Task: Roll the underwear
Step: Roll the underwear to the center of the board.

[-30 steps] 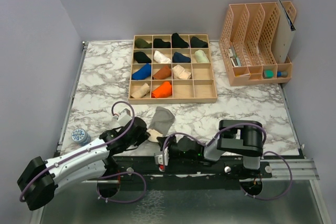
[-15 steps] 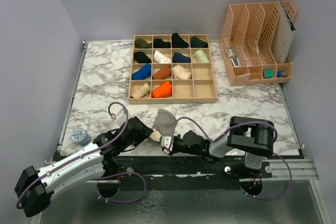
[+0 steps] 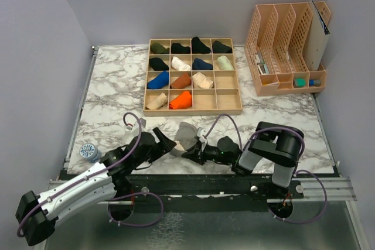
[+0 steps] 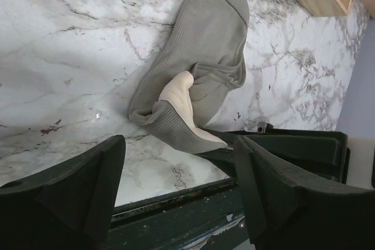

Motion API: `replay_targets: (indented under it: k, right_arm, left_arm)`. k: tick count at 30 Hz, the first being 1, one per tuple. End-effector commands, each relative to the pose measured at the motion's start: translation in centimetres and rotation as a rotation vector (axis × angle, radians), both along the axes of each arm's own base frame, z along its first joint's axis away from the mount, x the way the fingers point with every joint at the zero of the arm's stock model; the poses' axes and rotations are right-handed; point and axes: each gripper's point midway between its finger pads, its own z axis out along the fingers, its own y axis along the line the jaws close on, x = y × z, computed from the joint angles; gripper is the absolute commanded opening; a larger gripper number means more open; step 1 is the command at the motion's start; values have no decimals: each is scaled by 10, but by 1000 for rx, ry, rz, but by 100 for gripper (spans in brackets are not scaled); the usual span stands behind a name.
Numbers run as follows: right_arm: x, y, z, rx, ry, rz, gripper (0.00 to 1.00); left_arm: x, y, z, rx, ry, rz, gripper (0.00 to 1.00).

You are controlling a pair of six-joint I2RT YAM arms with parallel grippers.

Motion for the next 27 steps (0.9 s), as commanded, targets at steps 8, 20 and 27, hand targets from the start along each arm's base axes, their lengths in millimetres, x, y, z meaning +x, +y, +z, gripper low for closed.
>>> replay_targets:
  k: [8, 20, 27]
  right_arm:
    - [-7, -11, -16, -30, 74, 21, 1]
    - [-4, -18, -17, -74, 1, 22, 1]
    - [-4, -18, -17, -73, -10, 25, 1]
  left_arm:
    - [-9, -17, -24, 63, 168, -49, 83]
    - [10, -23, -25, 54, 201, 64, 84]
    - [8, -23, -42, 72, 243, 81, 79]
